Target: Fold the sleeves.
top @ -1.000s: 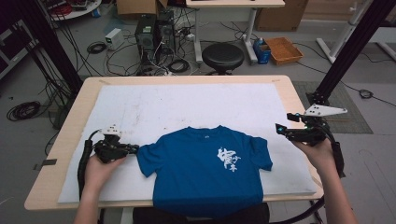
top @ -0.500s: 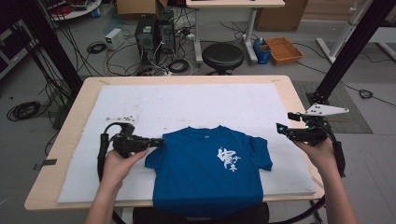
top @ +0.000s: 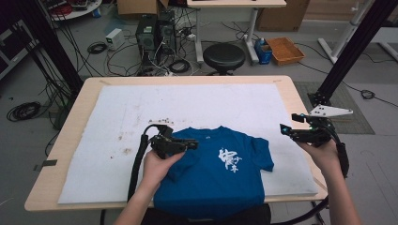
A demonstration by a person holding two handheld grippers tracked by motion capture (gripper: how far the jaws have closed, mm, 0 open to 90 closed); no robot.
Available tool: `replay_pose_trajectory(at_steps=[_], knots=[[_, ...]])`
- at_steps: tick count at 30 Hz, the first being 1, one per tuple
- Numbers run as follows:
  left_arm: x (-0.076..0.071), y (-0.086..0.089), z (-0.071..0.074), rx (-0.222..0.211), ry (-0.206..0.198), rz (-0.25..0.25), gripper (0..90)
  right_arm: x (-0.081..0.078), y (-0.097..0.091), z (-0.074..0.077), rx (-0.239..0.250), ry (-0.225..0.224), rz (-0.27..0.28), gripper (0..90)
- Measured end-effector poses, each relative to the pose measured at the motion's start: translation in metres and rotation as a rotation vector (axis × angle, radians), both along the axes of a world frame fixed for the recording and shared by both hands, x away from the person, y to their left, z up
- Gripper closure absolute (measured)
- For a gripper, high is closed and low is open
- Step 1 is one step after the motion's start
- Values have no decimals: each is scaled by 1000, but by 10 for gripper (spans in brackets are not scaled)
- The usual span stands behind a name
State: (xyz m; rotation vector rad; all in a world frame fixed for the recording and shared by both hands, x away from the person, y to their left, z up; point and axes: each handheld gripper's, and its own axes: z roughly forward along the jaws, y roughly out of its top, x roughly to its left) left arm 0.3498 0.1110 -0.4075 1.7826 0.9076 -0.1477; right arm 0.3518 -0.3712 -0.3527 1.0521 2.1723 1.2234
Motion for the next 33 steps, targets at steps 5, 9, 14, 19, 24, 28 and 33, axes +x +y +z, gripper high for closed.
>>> replay_pose_trajectory(at_steps=[5, 9, 14, 19, 24, 28, 33], knots=[[-2, 24, 3, 85, -107, 113, 550, 1, -4, -2, 5, 9, -31, 305], [-4, 54, 4, 163, -187, 220, 524, 4, -8, -10, 7, 49, -46, 373], [-8, 92, 6, 196, -248, 341, 505, 4, -8, -28, -3, 124, -41, 431], [-7, 123, -3, 187, -231, 397, 497, 1, 5, -47, -59, 142, -35, 477], [-3, 136, -13, 188, -201, 369, 496, 23, 15, -64, -48, 225, 17, 531], [-3, 140, -17, 190, -182, 354, 488, 41, 11, -76, 10, 318, 83, 569], [-3, 143, -19, 179, -169, 352, 486, 49, 10, -87, 46, 367, 135, 621]])
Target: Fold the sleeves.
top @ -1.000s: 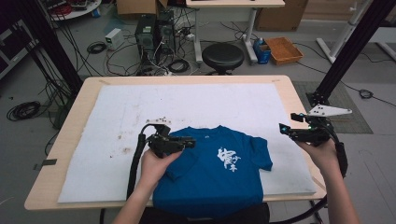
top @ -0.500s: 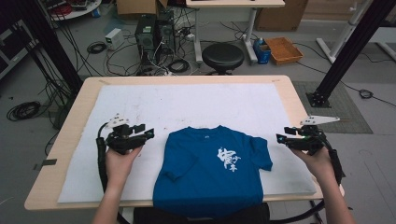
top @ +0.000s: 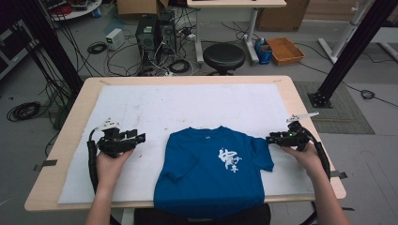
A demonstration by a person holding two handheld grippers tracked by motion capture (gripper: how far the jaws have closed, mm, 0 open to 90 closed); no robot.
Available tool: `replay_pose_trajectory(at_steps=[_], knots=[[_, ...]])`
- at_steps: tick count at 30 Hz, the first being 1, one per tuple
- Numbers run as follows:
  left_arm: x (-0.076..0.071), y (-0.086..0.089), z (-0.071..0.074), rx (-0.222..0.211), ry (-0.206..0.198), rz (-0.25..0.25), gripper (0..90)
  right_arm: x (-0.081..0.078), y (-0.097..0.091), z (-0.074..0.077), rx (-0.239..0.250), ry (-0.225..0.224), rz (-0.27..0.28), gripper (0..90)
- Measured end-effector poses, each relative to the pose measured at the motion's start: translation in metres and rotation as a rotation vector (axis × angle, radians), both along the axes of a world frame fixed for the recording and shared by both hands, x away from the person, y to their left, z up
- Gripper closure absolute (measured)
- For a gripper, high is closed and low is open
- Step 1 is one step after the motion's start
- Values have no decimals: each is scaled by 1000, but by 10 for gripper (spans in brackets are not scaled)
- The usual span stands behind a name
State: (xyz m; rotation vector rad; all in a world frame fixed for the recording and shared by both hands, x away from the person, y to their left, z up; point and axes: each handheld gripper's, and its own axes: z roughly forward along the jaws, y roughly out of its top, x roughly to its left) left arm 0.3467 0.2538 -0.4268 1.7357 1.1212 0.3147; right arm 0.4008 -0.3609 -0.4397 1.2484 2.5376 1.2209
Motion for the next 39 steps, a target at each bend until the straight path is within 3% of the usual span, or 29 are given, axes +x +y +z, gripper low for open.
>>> replay_pose_trajectory(at_steps=[2, 3, 5, 8, 13, 15, 21, 23, 26, 29, 32, 36, 38, 39], knots=[[0, 0, 0, -3, 4, -2, 482, 0, 2, -2, -12, -4, 16, 655], [0, -2, -1, 3, 8, -3, 482, -1, 7, -3, -60, -27, 37, 742], [0, -3, -1, 9, 12, -9, 478, -2, 7, -2, -75, -34, 43, 894], [0, -4, -1, 11, 10, -12, 478, -8, 1, 6, -50, -38, 13, 900], [1, -3, -1, 1, 6, -11, 478, -22, -5, 29, 7, -130, -3, 878], [2, -4, -2, 1, 14, -16, 478, -18, -1, 25, -14, -124, -4, 758], [3, -8, -4, 26, 32, -28, 477, -2, 17, 6, -121, -71, 32, 731], [3, -8, -6, 32, 40, -26, 475, 0, 20, 1, -154, -63, 43, 750], [2, -9, -6, 38, 43, -28, 475, -1, 19, 1, -165, -91, 58, 889], [2, -9, -6, 33, 41, -26, 475, -3, 17, 3, -176, -85, 41, 897], [2, -9, -6, 34, 40, -27, 475, -8, 12, 12, -140, -83, 17, 897], [3, -9, -6, 31, 40, -28, 475, -20, 9, 38, -58, -93, -28, 896], [3, -10, -7, 29, 41, -27, 475, -24, 13, 46, -54, -100, -41, 896], [4, -10, -7, 32, 44, -29, 475, -32, 28, 59, -78, -116, -40, 897]])
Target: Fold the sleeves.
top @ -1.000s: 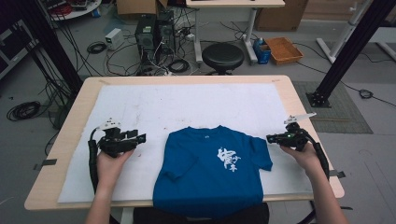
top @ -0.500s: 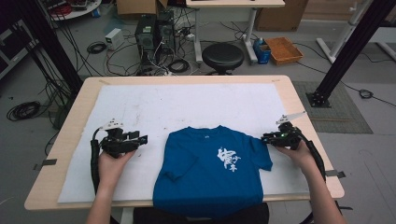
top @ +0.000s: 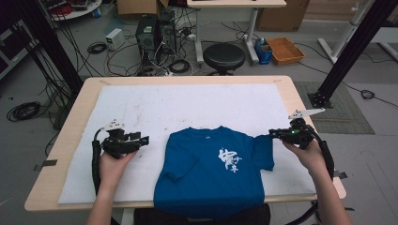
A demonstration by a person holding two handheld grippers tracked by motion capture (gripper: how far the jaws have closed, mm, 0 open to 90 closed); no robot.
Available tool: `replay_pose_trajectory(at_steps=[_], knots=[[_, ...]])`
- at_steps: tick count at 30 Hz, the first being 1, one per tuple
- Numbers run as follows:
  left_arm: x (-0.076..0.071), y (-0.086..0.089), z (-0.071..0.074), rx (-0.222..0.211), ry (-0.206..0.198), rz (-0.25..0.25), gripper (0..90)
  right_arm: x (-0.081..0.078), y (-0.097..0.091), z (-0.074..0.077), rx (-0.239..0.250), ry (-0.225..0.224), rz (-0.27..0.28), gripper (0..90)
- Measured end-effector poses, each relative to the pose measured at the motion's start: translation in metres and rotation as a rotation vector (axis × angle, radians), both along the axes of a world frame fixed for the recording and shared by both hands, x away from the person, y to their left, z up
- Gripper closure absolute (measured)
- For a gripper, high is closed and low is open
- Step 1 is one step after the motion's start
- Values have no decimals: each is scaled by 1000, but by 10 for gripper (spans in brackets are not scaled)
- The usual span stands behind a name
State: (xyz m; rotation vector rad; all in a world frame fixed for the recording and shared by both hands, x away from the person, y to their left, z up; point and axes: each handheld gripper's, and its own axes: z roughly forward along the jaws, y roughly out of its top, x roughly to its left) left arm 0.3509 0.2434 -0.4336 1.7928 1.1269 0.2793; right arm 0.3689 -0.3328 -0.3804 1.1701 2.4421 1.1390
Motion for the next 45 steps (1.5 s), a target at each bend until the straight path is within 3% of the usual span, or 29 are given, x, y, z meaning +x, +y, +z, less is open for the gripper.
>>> replay_pose_trajectory(at_steps=[1, 2, 3, 8, 9, 10, 11, 13, 17, 19, 20, 21, 23, 25, 27, 31, 35, 36, 37, 42, 45], knots=[[1, 0, 0, 1, -2, -2, 475, -4, 12, 6, -28, -10, 6, 897], [1, 0, 0, 1, -2, -2, 475, -4, 12, 6, -28, -10, 6, 897], [2, -1, 0, -2, 0, -5, 475, -12, 42, 15, -77, -15, 24, 897], [4, -4, -1, -7, 4, -11, 475, -23, 128, 23, -230, -68, 84, 894], [4, -4, -1, -9, 7, -15, 475, -23, 128, 23, -230, -68, 84, 894], [4, -6, -1, -6, 9, -20, 475, -20, 156, 16, -260, -75, 110, 836], [4, -7, -1, -4, 10, -21, 475, -18, 165, 12, -252, -80, 137, 803], [4, -7, -1, -1, 8, -26, 475, -18, 174, 8, -267, -95, 166, 786], [5, -6, -2, -4, 11, -29, 474, -24, 150, 15, -204, -143, 118, 715], [6, -8, -2, -9, 14, -28, 473, -26, 128, 17, -172, -139, 84, 711], [6, -8, -2, -9, 14, -28, 473, -26, 128, 17, -172, -139, 84, 711], [5, -9, -2, -6, 12, -29, 474, -31, 109, 14, -148, -114, 64, 683], [5, -10, -2, -7, 12, -31, 473, -35, 101, 11, -136, -102, 71, 682], [5, -11, -2, -6, 14, -32, 473, -51, 89, -1, -118, -87, 108, 661], [5, -13, -2, 0, 14, -37, 473, -59, 88, -7, -121, -68, 147, 642], [4, -15, -2, 6, 14, -40, 472, -64, 94, -21, -174, -36, 194, 653], [4, -14, -2, 6, 15, -39, 470, -64, 99, -33, -214, 34, 253, 869], [4, -14, -2, 6, 15, -39, 469, -64, 99, -33, -214, 34, 253, 869], [5, -13, -2, 7, 19, -39, 469, -66, 103, -37, -213, 53, 298, 900], [4, -14, -2, 6, 14, -41, 469, -69, 110, -36, -200, 51, 367, 896], [4, -16, 0, 6, 5, -44, 469, -67, 104, -29, -157, 0, 353, 745]])
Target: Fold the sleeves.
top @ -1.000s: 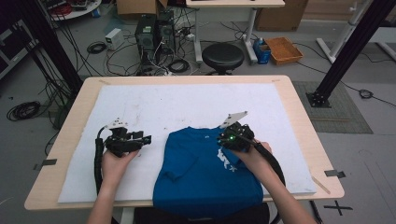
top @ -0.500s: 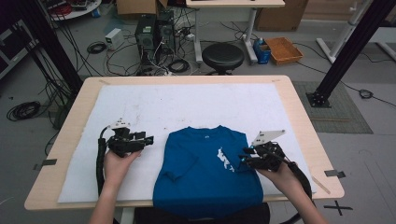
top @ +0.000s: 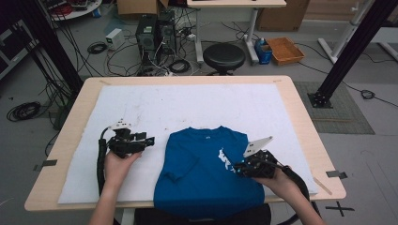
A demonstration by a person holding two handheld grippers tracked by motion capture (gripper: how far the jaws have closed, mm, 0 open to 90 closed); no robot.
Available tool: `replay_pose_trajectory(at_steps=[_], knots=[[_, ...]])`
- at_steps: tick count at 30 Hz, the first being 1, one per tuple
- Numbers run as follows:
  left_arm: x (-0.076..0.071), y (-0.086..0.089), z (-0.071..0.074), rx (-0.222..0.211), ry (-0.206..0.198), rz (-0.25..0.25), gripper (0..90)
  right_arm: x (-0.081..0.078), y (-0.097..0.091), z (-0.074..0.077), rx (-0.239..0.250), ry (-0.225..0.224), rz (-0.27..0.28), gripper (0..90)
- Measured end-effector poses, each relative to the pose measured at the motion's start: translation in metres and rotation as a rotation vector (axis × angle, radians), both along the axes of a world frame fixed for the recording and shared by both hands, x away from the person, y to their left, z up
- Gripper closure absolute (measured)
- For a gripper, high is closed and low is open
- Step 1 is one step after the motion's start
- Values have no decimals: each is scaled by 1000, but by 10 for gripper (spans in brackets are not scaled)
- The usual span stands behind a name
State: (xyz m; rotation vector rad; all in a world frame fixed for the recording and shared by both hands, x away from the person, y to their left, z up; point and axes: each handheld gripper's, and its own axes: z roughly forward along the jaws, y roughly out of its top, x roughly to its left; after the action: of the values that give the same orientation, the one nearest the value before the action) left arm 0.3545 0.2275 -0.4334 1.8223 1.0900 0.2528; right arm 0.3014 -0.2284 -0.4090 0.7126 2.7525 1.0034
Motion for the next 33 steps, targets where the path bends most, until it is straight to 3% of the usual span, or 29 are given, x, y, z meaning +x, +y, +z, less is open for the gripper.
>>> replay_pose_trajectory(at_steps=[3, 6, 7, 8, 9, 10, 11, 17, 23, 33], knots=[[-1, -3, 5, 3, -16, 1, 466, 7, -12, 15, 74, -77, -60, 628], [-2, -7, 10, 14, -37, -7, 457, 17, -21, 26, 129, -107, -104, 608], [-3, -11, 17, 37, -60, -17, 450, 28, -30, 36, 200, -130, -165, 490], [-3, -13, 21, 48, -70, -20, 444, 34, -34, 40, 238, -135, -200, 467], [-3, -13, 21, 48, -70, -20, 442, 34, -34, 40, 238, -135, -200, 467], [-5, -17, 29, 43, -89, -34, 436, 44, -41, 46, 285, -141, -269, 422], [-7, -19, 33, 39, -105, -40, 435, 48, -44, 48, 297, -148, -293, 411], [-12, -20, 45, 21, -177, -49, 416, 56, -55, 47, 313, -154, -352, 398], [-21, -25, 52, 72, -233, -42, 415, 53, -65, 46, 322, -176, -374, 393], [-22, -31, 52, 61, -230, -62, 414, 48, -78, 45, 322, -190, -393, 378]])
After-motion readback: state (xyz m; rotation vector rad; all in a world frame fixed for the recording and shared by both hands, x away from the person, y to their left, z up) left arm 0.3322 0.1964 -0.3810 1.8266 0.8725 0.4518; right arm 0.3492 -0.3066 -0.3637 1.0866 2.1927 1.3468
